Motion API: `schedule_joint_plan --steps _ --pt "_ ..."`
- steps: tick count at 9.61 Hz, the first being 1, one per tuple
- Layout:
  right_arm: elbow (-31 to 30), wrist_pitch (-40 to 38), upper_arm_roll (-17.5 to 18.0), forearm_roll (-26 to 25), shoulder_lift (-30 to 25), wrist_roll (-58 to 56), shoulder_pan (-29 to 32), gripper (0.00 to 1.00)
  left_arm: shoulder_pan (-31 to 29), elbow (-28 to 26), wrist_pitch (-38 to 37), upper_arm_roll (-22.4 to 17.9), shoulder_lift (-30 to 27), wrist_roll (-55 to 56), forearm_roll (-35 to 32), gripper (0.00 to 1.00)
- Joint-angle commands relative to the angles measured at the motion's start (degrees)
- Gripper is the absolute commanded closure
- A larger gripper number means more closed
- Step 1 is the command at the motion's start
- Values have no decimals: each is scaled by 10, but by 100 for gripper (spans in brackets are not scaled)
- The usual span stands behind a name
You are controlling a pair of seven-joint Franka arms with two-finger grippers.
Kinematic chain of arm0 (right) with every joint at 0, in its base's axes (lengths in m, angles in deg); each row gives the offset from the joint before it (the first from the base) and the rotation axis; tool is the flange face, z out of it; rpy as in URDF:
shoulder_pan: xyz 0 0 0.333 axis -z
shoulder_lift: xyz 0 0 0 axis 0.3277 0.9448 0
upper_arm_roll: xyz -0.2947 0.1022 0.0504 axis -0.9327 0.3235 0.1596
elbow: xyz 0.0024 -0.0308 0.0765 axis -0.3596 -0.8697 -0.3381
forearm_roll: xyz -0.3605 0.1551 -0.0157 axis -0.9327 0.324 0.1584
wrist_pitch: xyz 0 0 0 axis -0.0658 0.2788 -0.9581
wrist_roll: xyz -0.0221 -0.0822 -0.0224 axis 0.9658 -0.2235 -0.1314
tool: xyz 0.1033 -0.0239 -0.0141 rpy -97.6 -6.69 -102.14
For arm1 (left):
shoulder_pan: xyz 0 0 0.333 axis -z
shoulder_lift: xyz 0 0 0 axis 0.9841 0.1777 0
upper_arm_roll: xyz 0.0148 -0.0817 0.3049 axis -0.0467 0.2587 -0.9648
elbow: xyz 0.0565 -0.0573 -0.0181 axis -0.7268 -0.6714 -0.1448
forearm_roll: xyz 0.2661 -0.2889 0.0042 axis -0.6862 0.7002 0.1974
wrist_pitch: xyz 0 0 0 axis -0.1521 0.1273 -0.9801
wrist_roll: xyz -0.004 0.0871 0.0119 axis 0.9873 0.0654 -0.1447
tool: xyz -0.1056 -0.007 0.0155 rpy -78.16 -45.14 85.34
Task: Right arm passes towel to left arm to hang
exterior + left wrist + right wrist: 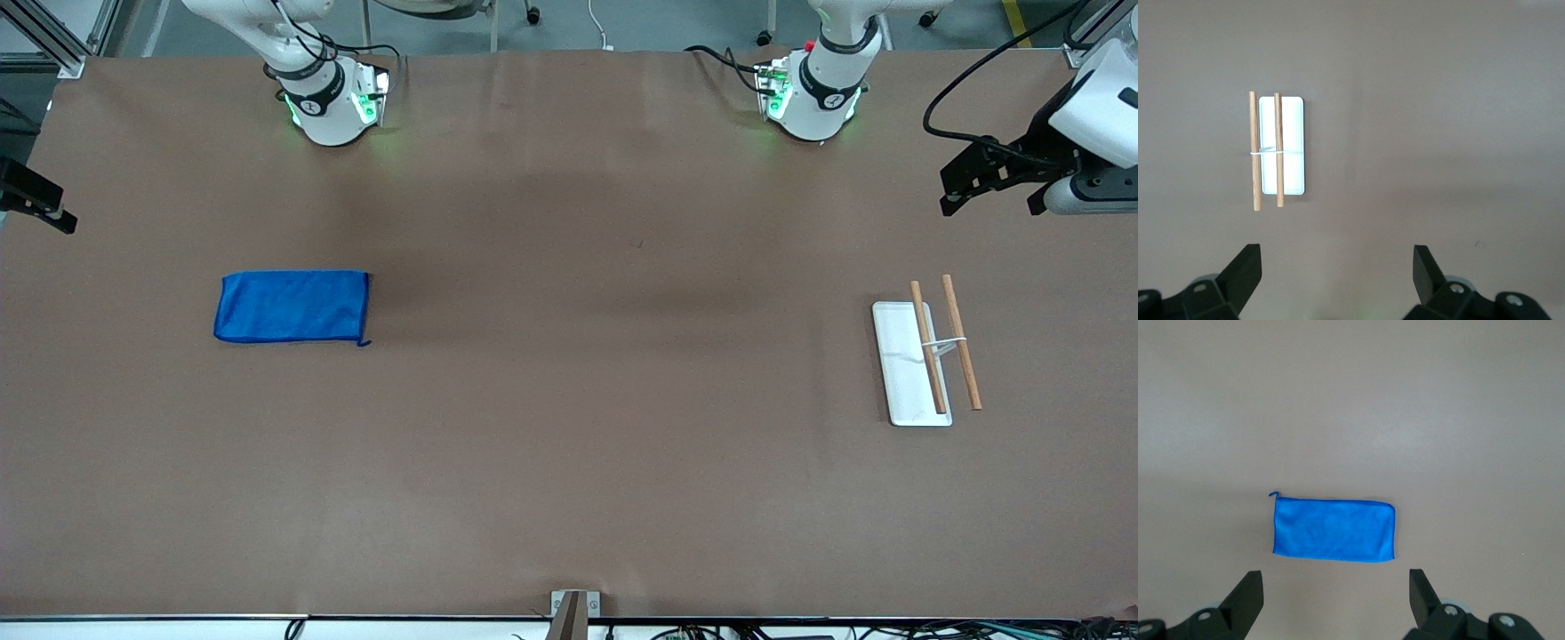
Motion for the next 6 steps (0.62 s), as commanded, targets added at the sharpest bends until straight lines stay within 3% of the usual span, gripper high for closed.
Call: schedule_joint_plan --steps 1,6 --pt "-83 66 2 8 -8 -7 21 2 4 0 -5 2 16 -5 -5 0" --pt "-332 348 2 6 22 -7 21 2 9 4 -5 9 22 -7 -3 0"
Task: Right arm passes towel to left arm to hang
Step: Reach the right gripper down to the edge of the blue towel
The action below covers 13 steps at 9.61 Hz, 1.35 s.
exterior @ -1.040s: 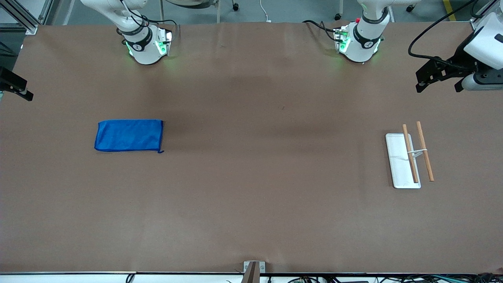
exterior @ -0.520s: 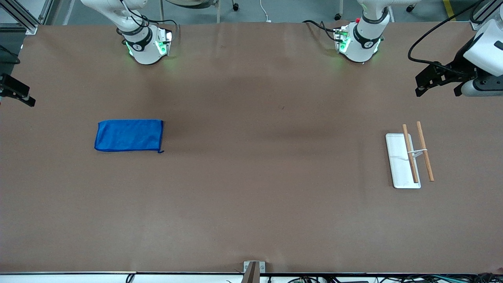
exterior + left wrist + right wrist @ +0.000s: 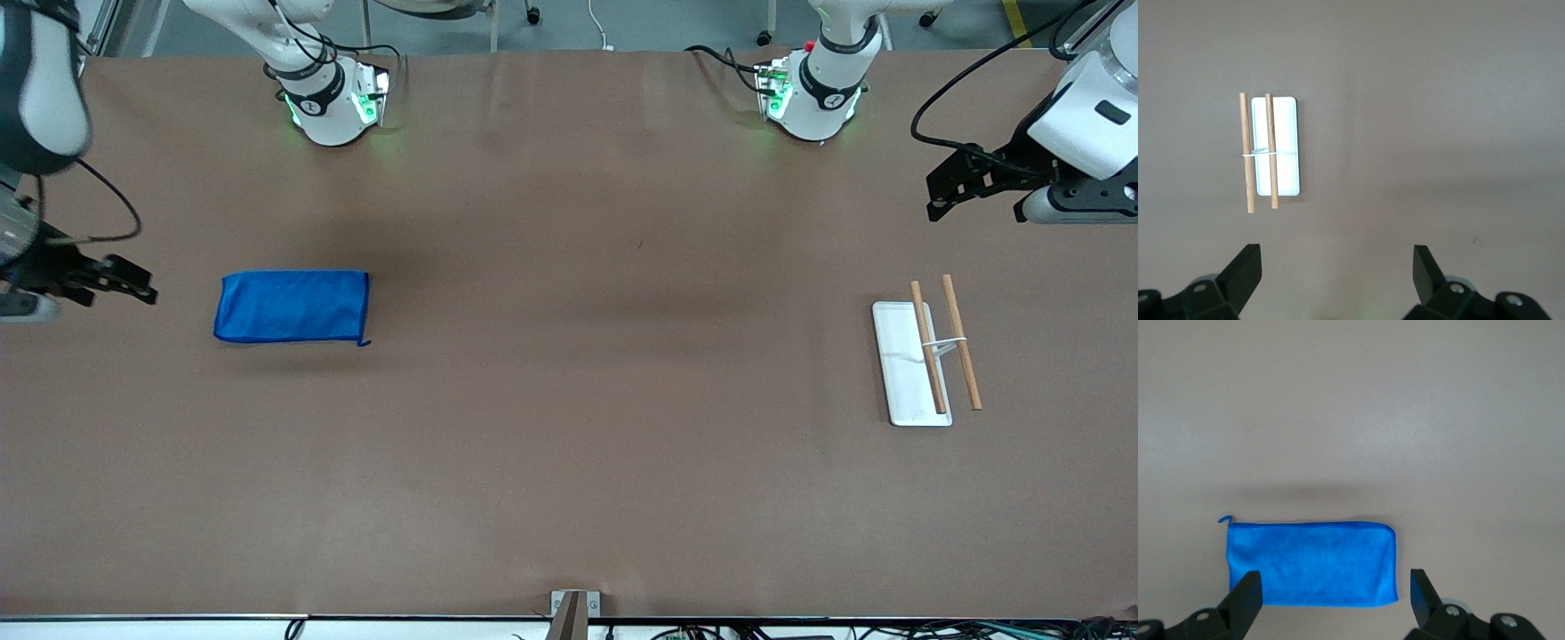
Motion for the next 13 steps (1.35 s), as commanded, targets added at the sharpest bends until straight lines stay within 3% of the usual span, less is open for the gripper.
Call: schedule_joint_plan --steps 1,6,13 --pt "-74 87 5 6 28 -7 2 2 2 0 -5 2 14 -5 -3 0" --pt "-76 156 8 7 169 -5 -15 3 0 1 -30 12 11 6 2 0" --pt "-150 221 9 8 197 -5 -32 4 1 0 -31 26 12 -3 1 0"
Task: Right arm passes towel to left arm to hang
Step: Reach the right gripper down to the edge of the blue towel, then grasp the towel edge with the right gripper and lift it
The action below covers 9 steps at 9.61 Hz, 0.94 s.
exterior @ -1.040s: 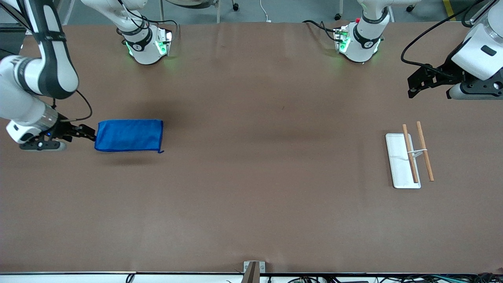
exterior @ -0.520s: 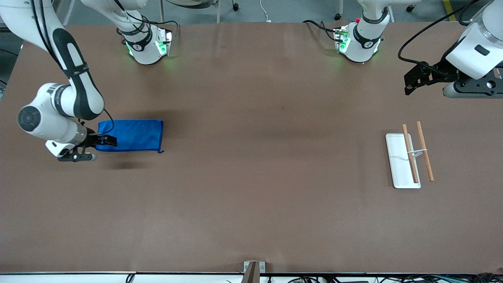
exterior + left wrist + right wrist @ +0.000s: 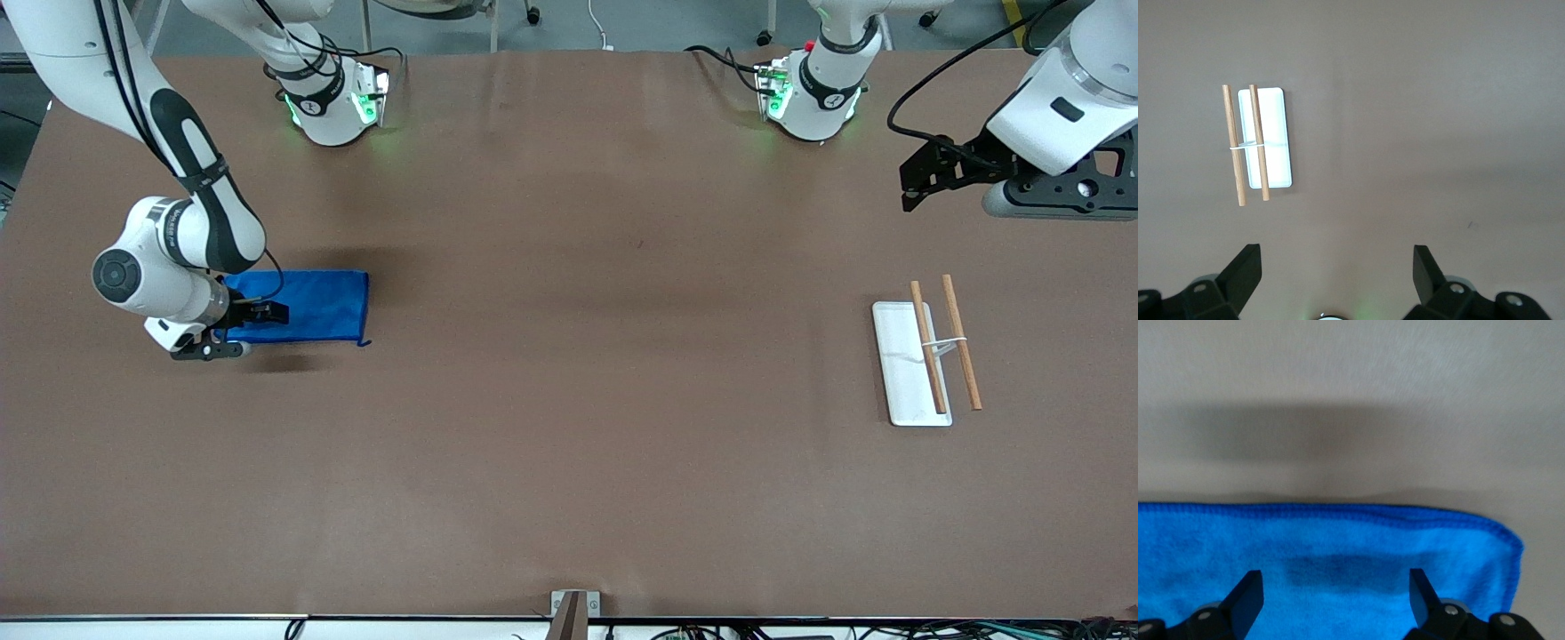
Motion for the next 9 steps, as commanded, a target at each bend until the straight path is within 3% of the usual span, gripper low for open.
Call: schedule_joint_plan --steps 1,2,3,4,5,6,8,9 --pt "-18 14 0 8 -4 -4 -13 5 2 -1 -10 2 11 -4 -1 0" --pt "-18 13 0 9 -4 -3 -14 10 2 -1 -10 1 13 -3 -1 0" --pt "-18 13 0 9 -2 -3 -14 24 1 -1 -9 1 15 -3 -1 0" --pt "-18 13 0 9 0 -4 -14 52 -5 -1 -5 1 15 -3 0 0" --pt "-18 13 1 9 1 -4 -14 73 -5 -1 0 1 26 1 0 0" --pt "-18 13 0 9 4 -4 -18 86 -1 -5 -1 1 30 4 -6 0" --pt "-18 12 0 9 6 -4 -20 98 -2 -4 -3 2 30 2 -5 0" --pt "-18 12 0 9 6 -4 -20 100 -1 -4 -3 2 30 4 0 0"
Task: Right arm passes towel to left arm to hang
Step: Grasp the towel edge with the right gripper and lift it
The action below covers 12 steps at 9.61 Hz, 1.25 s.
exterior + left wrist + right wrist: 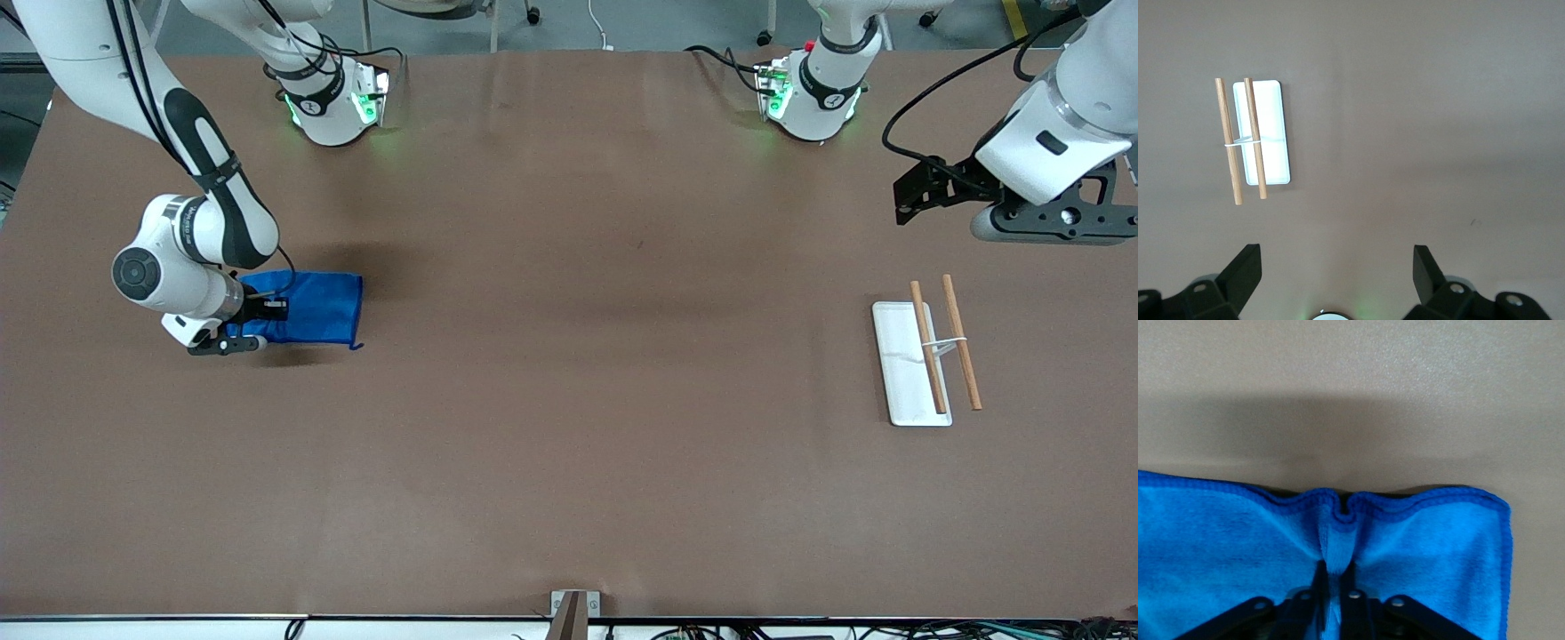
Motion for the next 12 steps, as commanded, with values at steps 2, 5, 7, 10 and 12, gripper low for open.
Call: schedule_joint_plan --steps 2,5,7,10,12 --pt "-7 5 2 9 5 -2 -4 100 6 -4 -2 3 19 5 2 0" --pt "-2 -7 5 9 -16 1 -4 100 23 -2 1 3 39 8 1 0" --pt "29 -69 14 27 -39 1 -5 100 32 7 15 8 59 8 2 0" --pt "122 -192 45 116 -54 0 -6 100 30 7 15 8 66 7 0 0" --pt "194 -262 47 182 -53 -1 -12 100 32 7 16 9 67 5 2 0"
